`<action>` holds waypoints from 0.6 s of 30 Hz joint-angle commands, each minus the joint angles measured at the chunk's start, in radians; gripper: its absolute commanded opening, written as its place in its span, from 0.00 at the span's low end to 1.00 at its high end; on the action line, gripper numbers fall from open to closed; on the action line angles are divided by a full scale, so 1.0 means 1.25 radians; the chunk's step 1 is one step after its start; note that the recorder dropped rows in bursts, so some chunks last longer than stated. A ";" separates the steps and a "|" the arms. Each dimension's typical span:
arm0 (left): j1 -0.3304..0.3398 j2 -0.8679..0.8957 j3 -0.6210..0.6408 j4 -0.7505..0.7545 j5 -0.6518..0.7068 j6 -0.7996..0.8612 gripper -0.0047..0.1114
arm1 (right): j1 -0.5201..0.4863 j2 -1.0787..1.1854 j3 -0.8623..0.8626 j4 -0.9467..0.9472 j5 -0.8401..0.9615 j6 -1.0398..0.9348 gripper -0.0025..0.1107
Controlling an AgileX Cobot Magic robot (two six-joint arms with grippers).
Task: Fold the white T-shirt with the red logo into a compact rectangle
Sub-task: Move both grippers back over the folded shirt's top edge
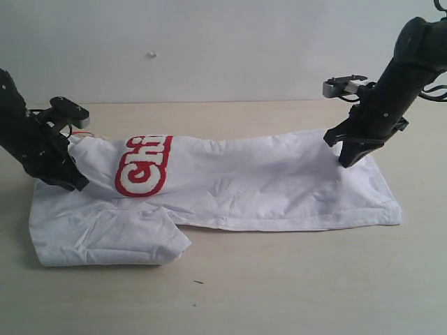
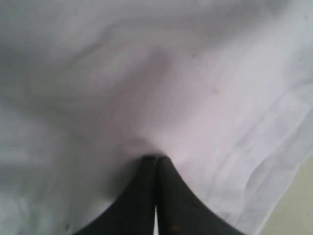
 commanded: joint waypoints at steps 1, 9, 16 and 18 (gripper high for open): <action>0.004 0.059 -0.014 0.056 -0.079 -0.054 0.04 | 0.002 0.019 0.001 -0.002 -0.068 0.009 0.02; 0.037 0.091 -0.164 0.074 -0.091 -0.217 0.04 | 0.002 0.011 -0.062 0.021 -0.068 0.005 0.02; 0.031 -0.030 -0.152 -0.273 0.067 0.107 0.07 | 0.002 -0.080 -0.080 0.116 -0.003 -0.042 0.04; 0.007 -0.064 -0.115 -0.276 0.074 0.124 0.09 | 0.002 -0.093 -0.076 0.125 0.017 -0.042 0.04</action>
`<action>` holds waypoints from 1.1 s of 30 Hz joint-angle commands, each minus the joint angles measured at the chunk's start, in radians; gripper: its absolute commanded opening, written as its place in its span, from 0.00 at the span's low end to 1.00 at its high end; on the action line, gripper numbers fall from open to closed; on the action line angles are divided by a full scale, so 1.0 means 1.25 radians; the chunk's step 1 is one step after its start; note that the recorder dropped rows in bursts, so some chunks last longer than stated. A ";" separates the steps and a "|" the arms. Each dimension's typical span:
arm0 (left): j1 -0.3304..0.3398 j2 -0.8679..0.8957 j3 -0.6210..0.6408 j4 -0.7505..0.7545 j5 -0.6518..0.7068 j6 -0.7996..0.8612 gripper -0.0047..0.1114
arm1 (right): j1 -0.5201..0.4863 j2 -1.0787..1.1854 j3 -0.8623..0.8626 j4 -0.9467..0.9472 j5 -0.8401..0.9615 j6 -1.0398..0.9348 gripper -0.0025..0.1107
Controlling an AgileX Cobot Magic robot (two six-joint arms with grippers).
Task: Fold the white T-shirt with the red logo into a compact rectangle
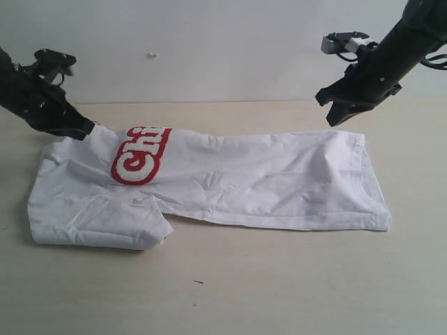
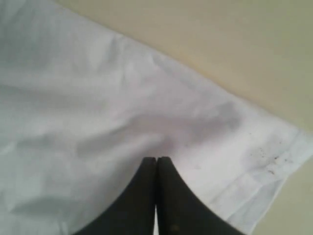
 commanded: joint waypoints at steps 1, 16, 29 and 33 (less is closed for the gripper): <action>-0.042 -0.073 0.059 -0.051 0.037 0.069 0.09 | 0.003 -0.047 0.004 0.025 0.044 -0.012 0.05; -0.281 -0.240 0.353 0.044 0.015 -0.013 0.44 | 0.007 -0.080 0.069 0.071 0.066 -0.023 0.05; -0.482 -0.238 0.459 0.350 -0.201 -0.315 0.61 | 0.007 -0.080 0.069 0.095 0.079 -0.041 0.05; -0.503 -0.204 0.484 0.449 -0.246 -0.453 0.60 | 0.007 -0.080 0.069 0.095 0.081 -0.041 0.05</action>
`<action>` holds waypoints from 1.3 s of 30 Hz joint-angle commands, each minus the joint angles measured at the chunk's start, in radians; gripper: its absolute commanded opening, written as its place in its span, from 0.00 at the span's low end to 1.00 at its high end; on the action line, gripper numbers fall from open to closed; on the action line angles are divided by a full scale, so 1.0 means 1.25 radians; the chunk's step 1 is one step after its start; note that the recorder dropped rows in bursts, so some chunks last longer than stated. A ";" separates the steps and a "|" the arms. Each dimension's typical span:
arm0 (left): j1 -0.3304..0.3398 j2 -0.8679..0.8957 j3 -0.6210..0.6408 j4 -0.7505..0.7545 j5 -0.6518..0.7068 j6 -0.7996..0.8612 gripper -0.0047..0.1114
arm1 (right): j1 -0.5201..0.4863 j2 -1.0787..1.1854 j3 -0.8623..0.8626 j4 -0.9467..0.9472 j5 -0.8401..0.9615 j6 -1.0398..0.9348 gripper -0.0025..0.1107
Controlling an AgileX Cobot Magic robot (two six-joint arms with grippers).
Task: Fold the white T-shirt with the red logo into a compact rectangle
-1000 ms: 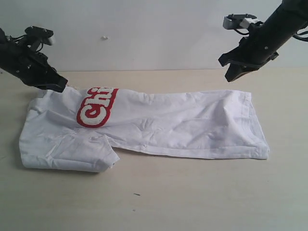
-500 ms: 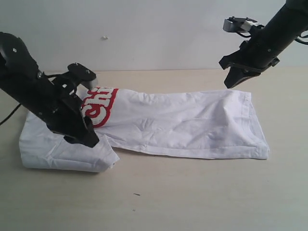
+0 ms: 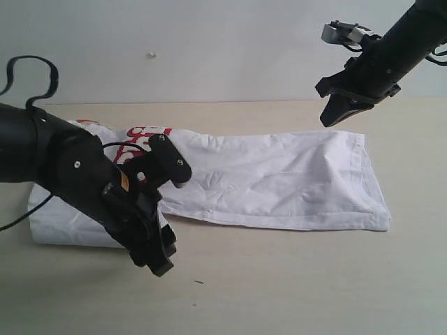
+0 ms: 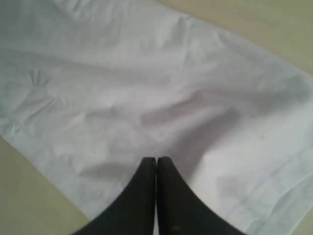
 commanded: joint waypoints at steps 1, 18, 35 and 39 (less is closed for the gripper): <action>-0.017 0.037 0.030 0.143 -0.054 -0.202 0.60 | 0.003 -0.008 0.005 0.007 0.002 -0.011 0.05; -0.040 -0.033 0.033 0.611 0.031 -0.620 0.04 | 0.003 -0.008 0.005 0.011 -0.009 -0.016 0.05; -0.040 -0.071 -0.113 0.761 0.063 -0.489 0.04 | 0.003 -0.005 0.005 0.022 -0.008 -0.017 0.05; -0.025 -0.068 -0.117 0.671 0.020 -0.368 0.04 | 0.003 -0.005 0.005 0.022 -0.002 -0.024 0.05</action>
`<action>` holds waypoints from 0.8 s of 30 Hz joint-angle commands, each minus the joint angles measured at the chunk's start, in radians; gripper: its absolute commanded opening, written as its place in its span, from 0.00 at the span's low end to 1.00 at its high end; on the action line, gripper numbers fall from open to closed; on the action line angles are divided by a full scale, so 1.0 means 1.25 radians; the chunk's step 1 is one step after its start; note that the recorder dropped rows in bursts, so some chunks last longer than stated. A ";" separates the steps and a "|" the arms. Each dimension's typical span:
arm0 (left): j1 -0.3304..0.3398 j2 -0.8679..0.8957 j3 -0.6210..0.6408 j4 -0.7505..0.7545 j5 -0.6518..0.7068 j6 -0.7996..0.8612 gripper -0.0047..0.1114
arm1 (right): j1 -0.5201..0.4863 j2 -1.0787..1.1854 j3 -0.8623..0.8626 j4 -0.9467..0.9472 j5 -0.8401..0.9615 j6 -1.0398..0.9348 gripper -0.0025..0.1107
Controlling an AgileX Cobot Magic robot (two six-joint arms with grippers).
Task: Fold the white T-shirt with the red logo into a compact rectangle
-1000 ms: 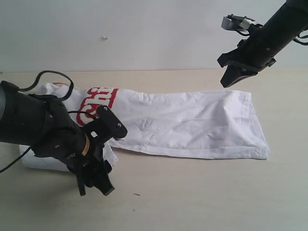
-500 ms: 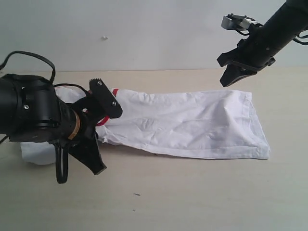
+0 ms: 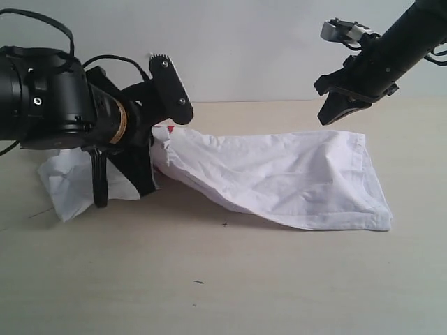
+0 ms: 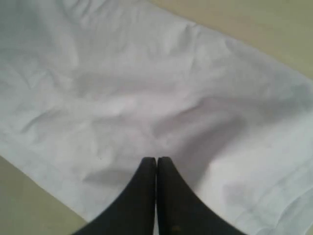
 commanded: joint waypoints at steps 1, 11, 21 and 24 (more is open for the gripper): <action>0.016 -0.003 -0.010 -0.113 -0.035 0.169 0.04 | 0.003 -0.005 0.005 0.003 0.002 -0.016 0.05; 0.090 -0.001 -0.010 -0.604 0.269 0.788 0.04 | 0.003 -0.005 0.005 0.010 0.012 -0.029 0.05; 0.101 0.011 -0.015 -0.707 0.332 0.893 0.07 | 0.003 -0.005 0.005 0.023 0.010 -0.042 0.05; 0.101 0.009 -0.015 -0.757 0.336 0.894 0.28 | 0.003 -0.005 0.005 0.023 0.010 -0.042 0.05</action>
